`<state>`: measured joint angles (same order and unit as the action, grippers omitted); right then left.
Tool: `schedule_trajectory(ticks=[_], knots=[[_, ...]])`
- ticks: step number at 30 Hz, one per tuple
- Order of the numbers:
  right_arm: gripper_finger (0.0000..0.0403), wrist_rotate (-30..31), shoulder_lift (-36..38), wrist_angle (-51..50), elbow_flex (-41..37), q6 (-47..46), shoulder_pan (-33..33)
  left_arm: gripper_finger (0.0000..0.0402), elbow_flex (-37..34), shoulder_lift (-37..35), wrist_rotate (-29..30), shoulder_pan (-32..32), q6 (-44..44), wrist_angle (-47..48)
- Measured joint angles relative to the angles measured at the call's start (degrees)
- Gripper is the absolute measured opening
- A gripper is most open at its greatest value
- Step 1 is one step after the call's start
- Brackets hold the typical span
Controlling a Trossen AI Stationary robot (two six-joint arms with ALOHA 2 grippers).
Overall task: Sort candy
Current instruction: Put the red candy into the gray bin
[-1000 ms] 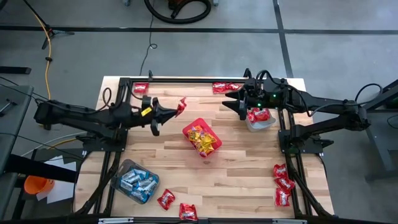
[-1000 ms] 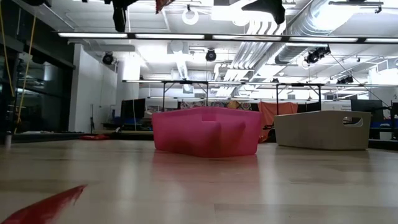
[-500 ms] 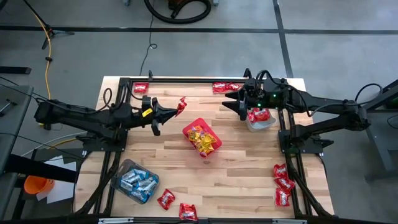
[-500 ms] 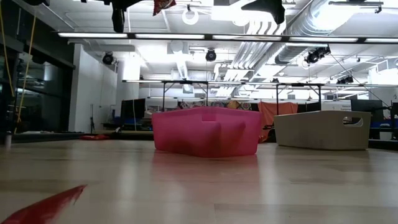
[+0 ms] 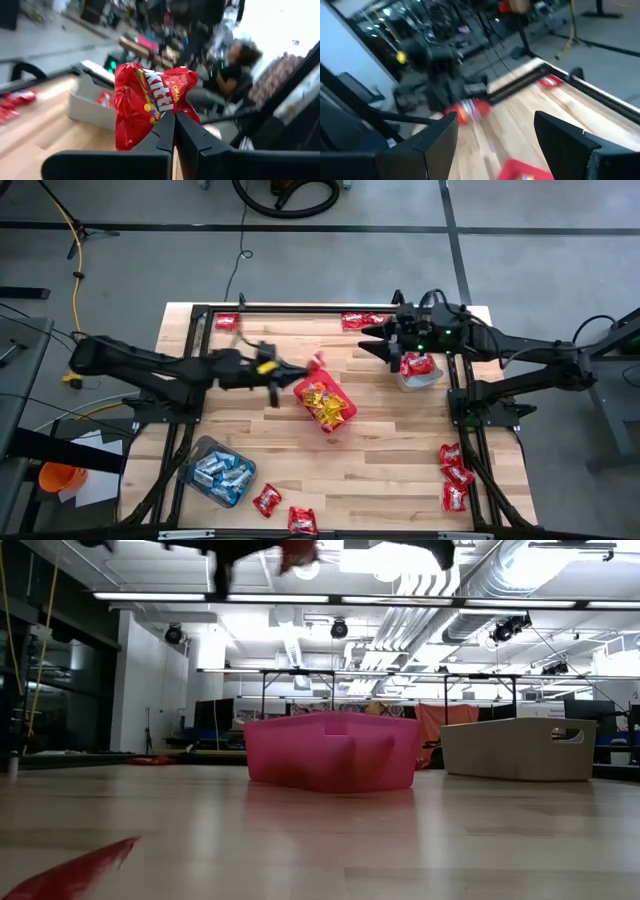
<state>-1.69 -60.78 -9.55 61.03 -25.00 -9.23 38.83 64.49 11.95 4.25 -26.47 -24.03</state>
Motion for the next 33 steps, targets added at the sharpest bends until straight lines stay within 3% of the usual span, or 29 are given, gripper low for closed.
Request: schedule_trajectory(ticks=[6, 12, 20, 27, 33], knots=[[0.0257, -0.8, 3.8, 4.3, 0.0, 0.6, 0.0, 0.0000, 12.9, 19.3, -7.3, -0.7, 5.6, 0.1], [0.0257, -0.6, 7.8, 4.7, 0.0, -0.4, 0.0, 0.0000, 31.5, 39.5, -13.0, -3.3, 13.6, 0.2], [0.0257, -0.4, 8.7, 4.8, 0.0, -2.0, 0.0, 0.0001, 55.1, 60.4, -13.0, -8.0, 17.1, 0.2], [0.0257, -0.3, 8.7, 4.7, 0.0, -2.0, 0.0, 0.0001, 67.6, 71.7, -11.7, -11.0, 17.1, 0.7], [0.0257, -0.5, 8.7, 4.7, 0.0, -1.7, 0.0, 0.0028, 69.3, 70.8, -11.3, -12.2, 14.5, 13.8]])
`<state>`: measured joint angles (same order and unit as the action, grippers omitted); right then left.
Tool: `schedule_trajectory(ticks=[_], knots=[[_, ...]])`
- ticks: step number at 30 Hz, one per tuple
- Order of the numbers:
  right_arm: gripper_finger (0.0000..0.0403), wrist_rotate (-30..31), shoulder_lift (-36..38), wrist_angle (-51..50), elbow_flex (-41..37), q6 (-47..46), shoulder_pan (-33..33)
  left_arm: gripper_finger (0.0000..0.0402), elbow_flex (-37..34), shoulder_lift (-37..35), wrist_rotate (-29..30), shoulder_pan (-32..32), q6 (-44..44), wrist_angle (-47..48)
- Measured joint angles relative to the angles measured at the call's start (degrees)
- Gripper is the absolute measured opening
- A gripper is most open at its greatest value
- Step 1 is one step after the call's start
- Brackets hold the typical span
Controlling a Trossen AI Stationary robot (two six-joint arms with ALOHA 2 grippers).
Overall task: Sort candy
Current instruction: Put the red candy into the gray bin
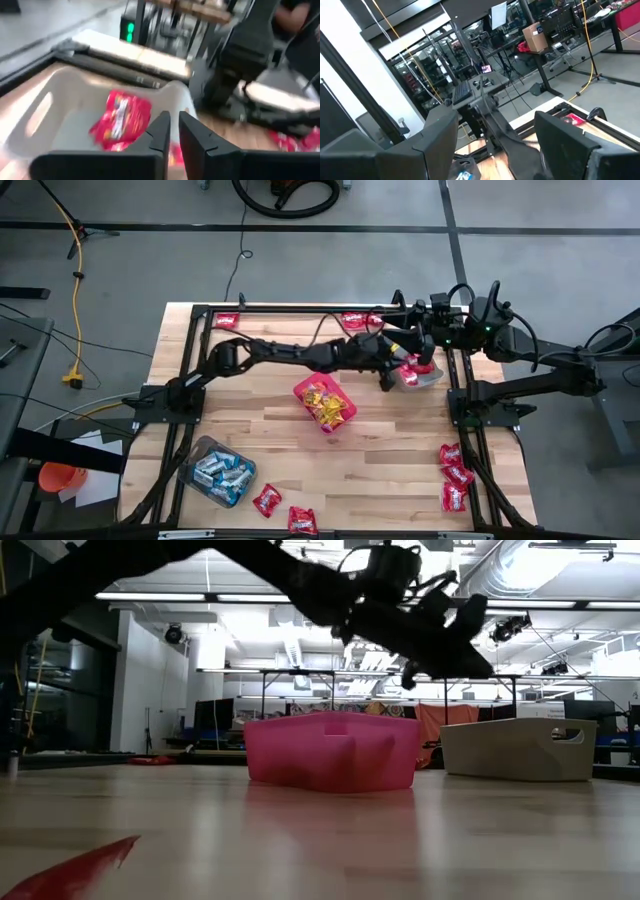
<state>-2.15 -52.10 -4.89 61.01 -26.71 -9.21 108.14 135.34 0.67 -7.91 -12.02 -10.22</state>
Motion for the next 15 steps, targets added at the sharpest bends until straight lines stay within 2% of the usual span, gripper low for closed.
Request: schedule_trajectory(ticks=[4, 8, 10, 12, 15], knots=[[0.0257, -0.4, 0.0, -0.2, 0.0, 1.9, 0.0, 0.0051, 0.0, -6.6, -0.5, -1.2, 3.3, 15.7], [0.0257, -0.5, 0.0, -1.5, 0.0, 3.3, 0.0, 0.0063, 0.1, -13.8, -5.4, -3.5, 10.1, 32.4], [0.0257, -1.1, 0.0, -2.9, 0.0, 3.5, 0.0, 0.0064, -0.3, -17.3, -5.8, -4.5, 10.6, 39.6], [0.0257, -1.9, 0.0, -4.7, 0.0, 3.6, 0.0, 0.0062, -2.5, -21.1, -6.1, -5.4, 10.7, 43.2], [0.0257, -3.6, 0.0, -9.2, 0.0, 3.1, 0.0, 0.0056, -10.9, -28.6, -6.2, -5.8, 10.0, 41.2]])
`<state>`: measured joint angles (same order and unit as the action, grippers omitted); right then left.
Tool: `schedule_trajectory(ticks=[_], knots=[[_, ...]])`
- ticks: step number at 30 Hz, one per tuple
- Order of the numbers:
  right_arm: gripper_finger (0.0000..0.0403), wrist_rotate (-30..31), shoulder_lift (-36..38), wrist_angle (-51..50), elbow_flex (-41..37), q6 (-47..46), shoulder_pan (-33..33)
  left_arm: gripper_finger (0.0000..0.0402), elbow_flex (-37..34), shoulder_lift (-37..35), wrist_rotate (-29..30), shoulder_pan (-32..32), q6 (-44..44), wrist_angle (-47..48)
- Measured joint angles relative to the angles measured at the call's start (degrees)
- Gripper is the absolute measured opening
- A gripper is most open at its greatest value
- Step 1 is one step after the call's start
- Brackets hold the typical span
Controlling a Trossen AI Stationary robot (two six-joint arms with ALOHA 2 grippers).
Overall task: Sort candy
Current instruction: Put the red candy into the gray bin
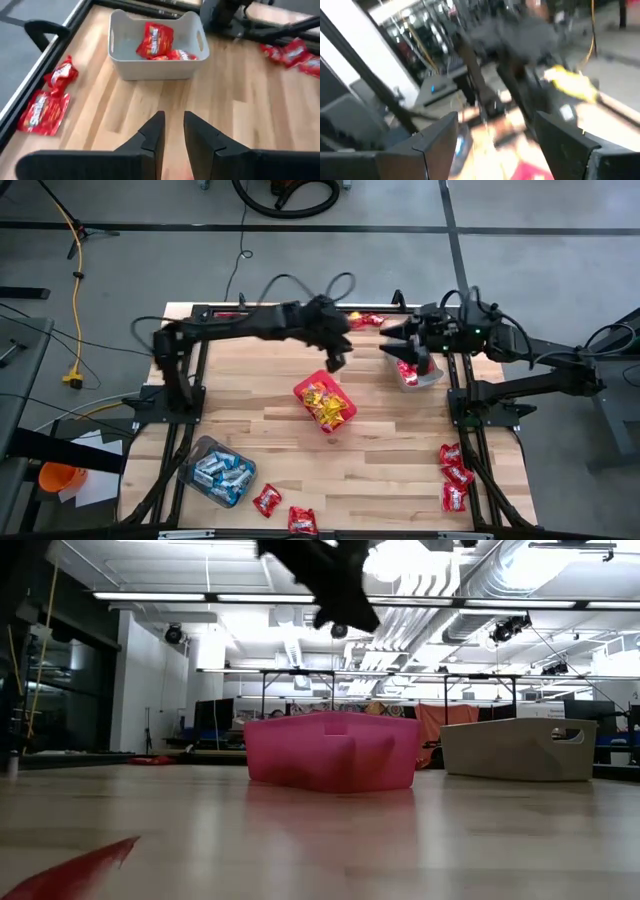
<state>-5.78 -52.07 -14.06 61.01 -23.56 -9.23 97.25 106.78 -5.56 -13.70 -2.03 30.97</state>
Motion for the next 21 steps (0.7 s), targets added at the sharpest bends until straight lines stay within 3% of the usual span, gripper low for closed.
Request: schedule_trajectory(ticks=[6, 11, 16, 21], knots=[[0.0257, -3.9, 0.0, -14.4, 0.0, -5.2, 0.0, 0.0040, -27.1, -18.4, -0.1, 3.2, -7.8, -21.9], [0.0257, -4.5, -0.6, -35.7, 0.1, -16.2, 0.7, 0.0032, -45.6, -31.7, 1.2, 7.1, -15.5, -36.2], [0.0257, -5.2, -1.3, -56.7, -3.4, -24.4, 4.7, 0.0031, -55.2, -40.7, 6.4, 9.4, -18.9, -38.7], [0.0257, -13.1, -0.8, -59.4, -14.9, -35.6, 10.6, 0.0031, -57.6, -45.8, 10.8, 10.0, -19.4, -38.8]])
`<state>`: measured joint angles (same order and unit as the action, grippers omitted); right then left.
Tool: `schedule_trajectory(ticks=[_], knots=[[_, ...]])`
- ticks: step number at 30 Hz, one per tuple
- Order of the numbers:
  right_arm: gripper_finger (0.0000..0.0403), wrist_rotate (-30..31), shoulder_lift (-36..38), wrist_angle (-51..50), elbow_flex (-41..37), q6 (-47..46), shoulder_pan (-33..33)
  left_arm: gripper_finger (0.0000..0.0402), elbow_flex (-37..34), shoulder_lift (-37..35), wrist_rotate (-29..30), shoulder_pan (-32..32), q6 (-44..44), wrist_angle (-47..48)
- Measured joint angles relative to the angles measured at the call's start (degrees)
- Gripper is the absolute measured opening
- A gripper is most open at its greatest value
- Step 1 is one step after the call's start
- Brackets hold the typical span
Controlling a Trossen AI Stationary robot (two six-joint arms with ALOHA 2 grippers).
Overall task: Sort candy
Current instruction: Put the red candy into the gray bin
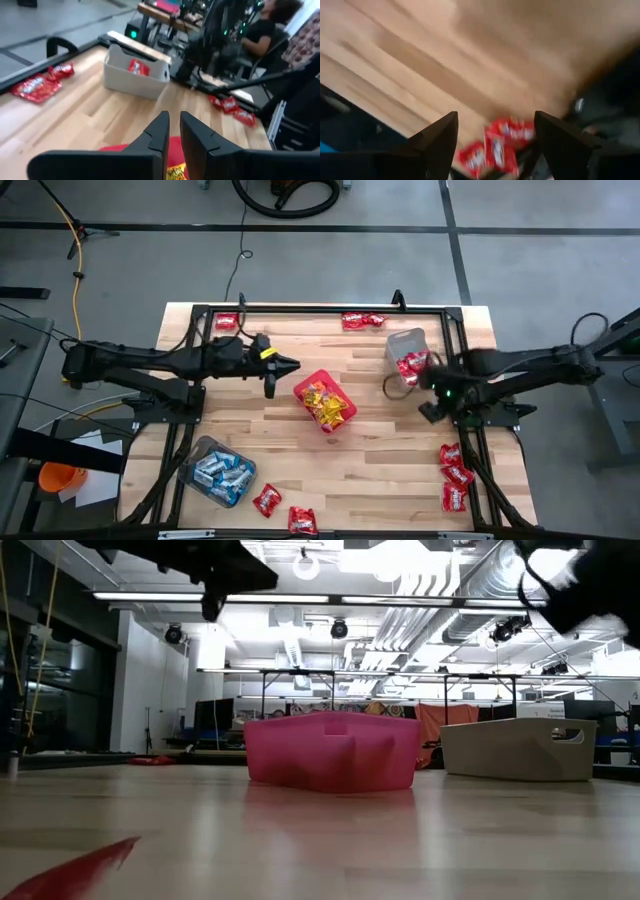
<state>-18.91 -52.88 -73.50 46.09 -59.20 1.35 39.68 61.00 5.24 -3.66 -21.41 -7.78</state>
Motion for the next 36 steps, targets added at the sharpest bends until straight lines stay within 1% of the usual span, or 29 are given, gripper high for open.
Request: schedule_trajectory(ticks=[2, 3, 5, 6, 10, 16, 22, 24, 28, 33, 36], knots=[[0.0257, -3.9, 0.0, 2.8, -5.3, -4.3, 2.7, 0.0031, 0.0, -1.3, 0.0, 0.0, 0.5, -0.7], [0.0257, -4.1, -0.7, 3.6, -5.9, -6.3, 4.3, 0.0031, 0.0, -2.0, 0.1, 0.0, 0.7, -0.8], [0.0257, -1.2, -2.3, 3.3, -3.9, -8.7, 7.3, 0.0031, 0.0, -3.3, 0.0, 0.0, 1.0, -1.2], [0.0257, -0.8, -3.0, 3.4, -3.4, -10.1, 7.9, 0.0031, 0.0, -3.9, 0.0, 0.0, 1.0, -1.7], [0.0257, -1.8, -6.5, 5.2, -3.1, -16.5, 11.7, 0.0031, 0.0, -6.4, 0.0, 0.0, 1.6, -1.7], [0.0257, -2.6, -12.2, 12.4, -3.1, -18.0, 18.2, 0.0031, 0.0, -9.3, 0.0, 0.0, 4.1, -1.1], [0.0257, -2.6, -17.6, 8.7, -3.2, -18.2, 21.4, 0.0031, 0.0, -9.9, 0.0, 0.0, 5.0, -1.1], [0.0257, -2.7, -18.8, 8.4, -4.5, -19.6, 22.0, 0.0031, 0.0, -9.9, 0.0, 0.0, 5.1, -1.1], [0.0257, -5.4, -20.1, 12.9, -8.6, -22.4, 23.8, 0.0031, 0.0, -9.9, -0.1, 0.0, 3.6, -0.9], [0.0257, -5.7, -20.3, 19.5, -12.4, -27.1, 25.5, 0.0031, 0.0, -9.8, -0.1, 0.0, 3.5, -0.9], [0.0257, -5.6, -20.3, 20.0, -13.1, -28.5, 26.7, 0.0031, 0.0, -9.8, -0.1, 0.0, 3.5, -0.9]])
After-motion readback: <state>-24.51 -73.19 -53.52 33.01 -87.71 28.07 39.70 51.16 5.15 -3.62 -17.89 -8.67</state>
